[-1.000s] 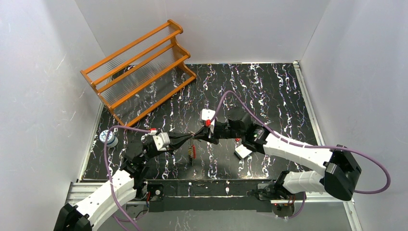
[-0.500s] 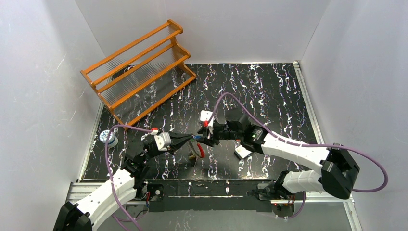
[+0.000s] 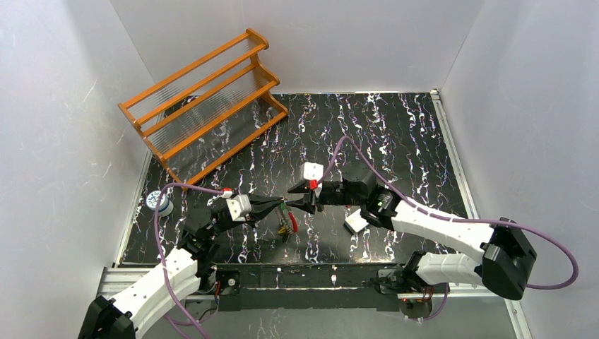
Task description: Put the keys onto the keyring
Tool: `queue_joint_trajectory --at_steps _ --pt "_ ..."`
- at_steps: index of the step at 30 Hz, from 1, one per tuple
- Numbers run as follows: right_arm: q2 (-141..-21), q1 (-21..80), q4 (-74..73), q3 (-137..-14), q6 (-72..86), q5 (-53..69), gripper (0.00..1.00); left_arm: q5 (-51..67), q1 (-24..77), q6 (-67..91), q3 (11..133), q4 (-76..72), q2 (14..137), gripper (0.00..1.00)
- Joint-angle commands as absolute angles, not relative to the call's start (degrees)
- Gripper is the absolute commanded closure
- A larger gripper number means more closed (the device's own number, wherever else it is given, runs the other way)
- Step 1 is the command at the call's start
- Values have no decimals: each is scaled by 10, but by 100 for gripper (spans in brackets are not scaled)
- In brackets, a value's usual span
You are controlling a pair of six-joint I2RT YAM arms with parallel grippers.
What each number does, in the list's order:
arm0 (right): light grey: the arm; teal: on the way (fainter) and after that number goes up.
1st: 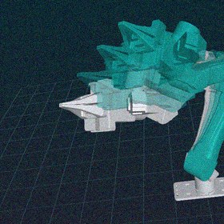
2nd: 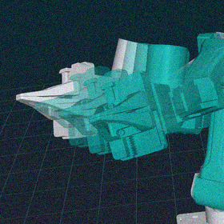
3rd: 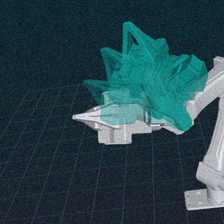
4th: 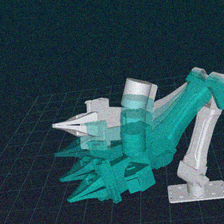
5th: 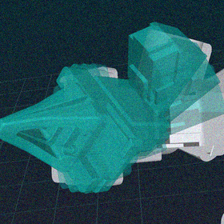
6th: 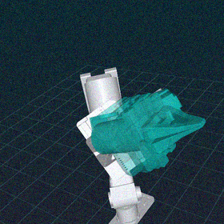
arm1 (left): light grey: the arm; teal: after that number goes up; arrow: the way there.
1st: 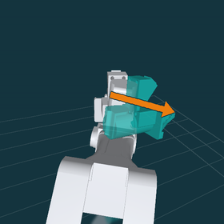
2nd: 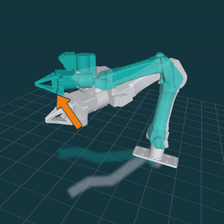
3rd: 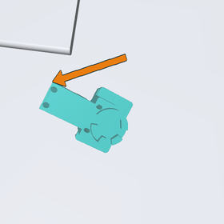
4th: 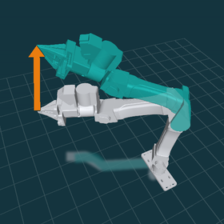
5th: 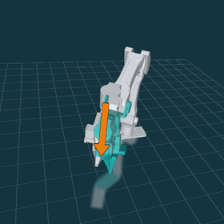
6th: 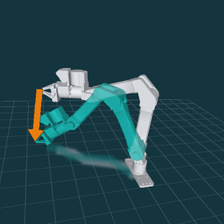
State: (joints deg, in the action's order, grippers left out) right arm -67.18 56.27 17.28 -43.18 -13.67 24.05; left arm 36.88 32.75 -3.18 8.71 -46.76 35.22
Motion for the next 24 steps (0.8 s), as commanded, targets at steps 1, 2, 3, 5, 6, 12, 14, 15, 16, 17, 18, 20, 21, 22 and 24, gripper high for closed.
queue_joint_trajectory --at_steps 1,2,3,5,6,12,14,15,16,17,18,20,21,22,24 --pt "-690 562 213 -448 -130 272 57 377 330 -34 100 -507 350 100" --pt "-694 563 211 -451 -130 272 58 377 330 -34 100 -507 350 100" --pt "-698 563 210 -453 -131 272 60 377 330 -33 100 -507 350 100" --pt "-703 563 210 -454 -131 270 64 378 330 -33 100 -507 349 100" --pt "-705 563 210 -455 -131 269 67 379 330 -33 100 -507 349 100" --pt "-705 562 215 -455 -131 269 87 383 330 -32 102 -507 352 100" --pt "-704 563 217 -454 -130 269 95 384 330 -30 102 -507 353 100" --pt "-704 563 217 -454 -132 269 99 384 330 -30 102 -507 354 100" --pt "-703 563 216 -454 -132 267 99 385 330 -30 102 -507 354 100" --pt "-702 563 216 -454 -134 267 99 384 330 -30 102 -507 354 100" --pt "-701 563 214 -454 -136 266 99 383 330 -30 102 -507 353 100" --pt "-699 563 206 -455 -142 262 99 377 330 -31 103 -506 350 100" --pt "-698 563 199 -456 -147 258 99 373 330 -31 104 -504 347 92" --pt "-697 563 190 -459 -152 255 99 368 330 -33 106 -501 344 86" --pt "-697 563 166 -468 -164 247 99 358 330 -41 112 -485 336 77"
